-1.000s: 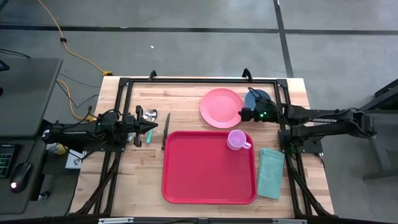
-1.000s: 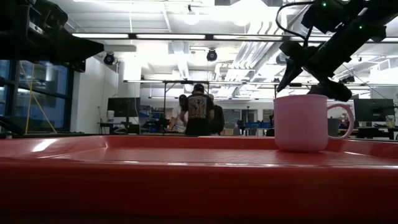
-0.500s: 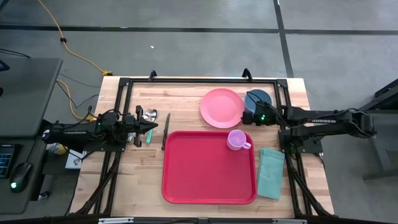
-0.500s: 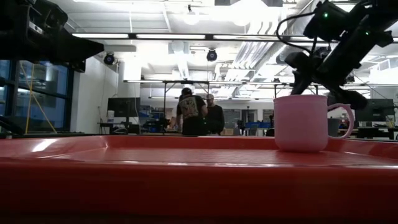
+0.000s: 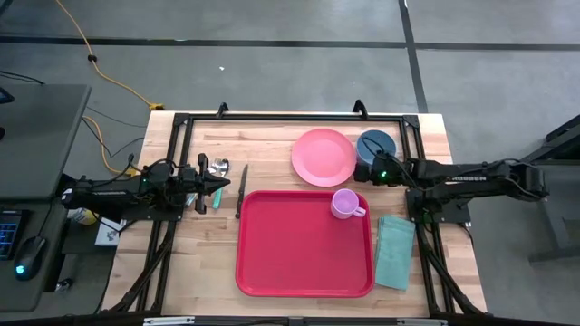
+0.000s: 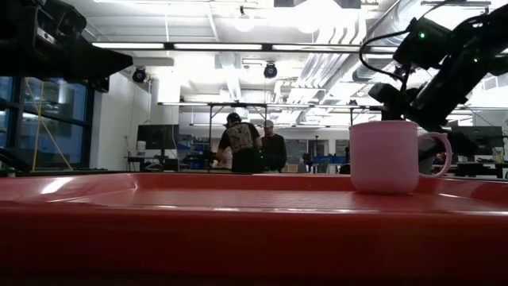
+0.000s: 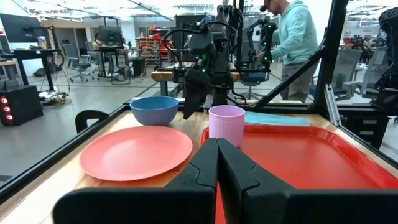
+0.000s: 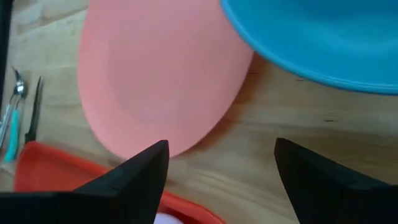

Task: Set up tray
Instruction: Put the pink plate into the pink serving tray

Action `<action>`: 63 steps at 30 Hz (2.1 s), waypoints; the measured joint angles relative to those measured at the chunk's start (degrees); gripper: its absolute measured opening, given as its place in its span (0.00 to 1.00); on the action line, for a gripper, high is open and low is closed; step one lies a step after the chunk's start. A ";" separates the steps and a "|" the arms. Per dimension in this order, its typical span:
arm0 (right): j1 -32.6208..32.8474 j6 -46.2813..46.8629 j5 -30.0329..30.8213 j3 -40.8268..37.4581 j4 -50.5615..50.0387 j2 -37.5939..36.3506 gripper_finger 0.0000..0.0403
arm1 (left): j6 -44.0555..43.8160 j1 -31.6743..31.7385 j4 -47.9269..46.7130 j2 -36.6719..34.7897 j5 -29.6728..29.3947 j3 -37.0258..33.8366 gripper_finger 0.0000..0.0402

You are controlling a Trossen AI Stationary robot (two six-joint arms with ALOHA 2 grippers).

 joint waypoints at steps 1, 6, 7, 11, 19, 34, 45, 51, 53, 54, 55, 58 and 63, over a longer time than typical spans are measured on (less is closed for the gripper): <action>-0.10 0.04 0.24 -0.68 1.51 0.00 0.68 | 0.00 -0.02 0.00 0.00 0.00 0.00 0.09; -0.83 1.98 0.01 -4.33 8.76 0.04 0.68 | 0.00 0.00 -0.02 0.00 0.00 0.00 0.09; -1.00 2.50 -0.01 -4.88 9.71 0.04 0.68 | 0.00 -0.01 -0.02 0.00 0.00 0.00 0.09; -1.76 2.29 0.30 -6.12 10.93 0.07 0.68 | 0.00 0.00 -0.02 0.00 0.00 0.00 0.09; -4.92 -3.12 0.49 -6.11 12.74 2.16 0.68 | 0.00 -0.02 -0.02 0.00 0.02 0.00 0.09; -6.03 -8.48 -1.87 -1.94 26.05 21.23 0.68 | -1.31 -0.01 0.15 0.00 0.02 0.00 0.09; -6.01 -8.57 -1.14 1.76 25.94 26.18 0.68 | -1.44 -0.02 0.17 0.02 0.02 0.00 0.09; -6.01 -6.64 -1.03 1.76 25.76 26.21 0.64 | -1.42 -0.02 0.07 0.00 0.02 0.00 0.09; -6.01 -6.59 -1.06 1.74 25.67 26.24 0.61 | -1.42 -0.02 0.04 0.00 0.02 0.00 0.09; -6.02 -6.58 -1.06 1.74 25.59 26.25 0.59 | -1.40 0.00 0.00 0.02 0.02 0.00 0.09; -6.03 -6.58 -1.06 1.74 25.53 26.25 0.58 | -1.40 -0.01 -0.08 0.01 0.02 0.00 0.09; -6.03 -6.58 -1.06 1.67 25.43 26.27 0.52 | -1.33 -0.02 -0.24 0.00 0.02 0.00 0.09; -6.03 -6.56 -1.22 1.63 25.35 26.32 0.43 | -1.29 -0.02 -0.24 0.00 0.02 0.00 0.09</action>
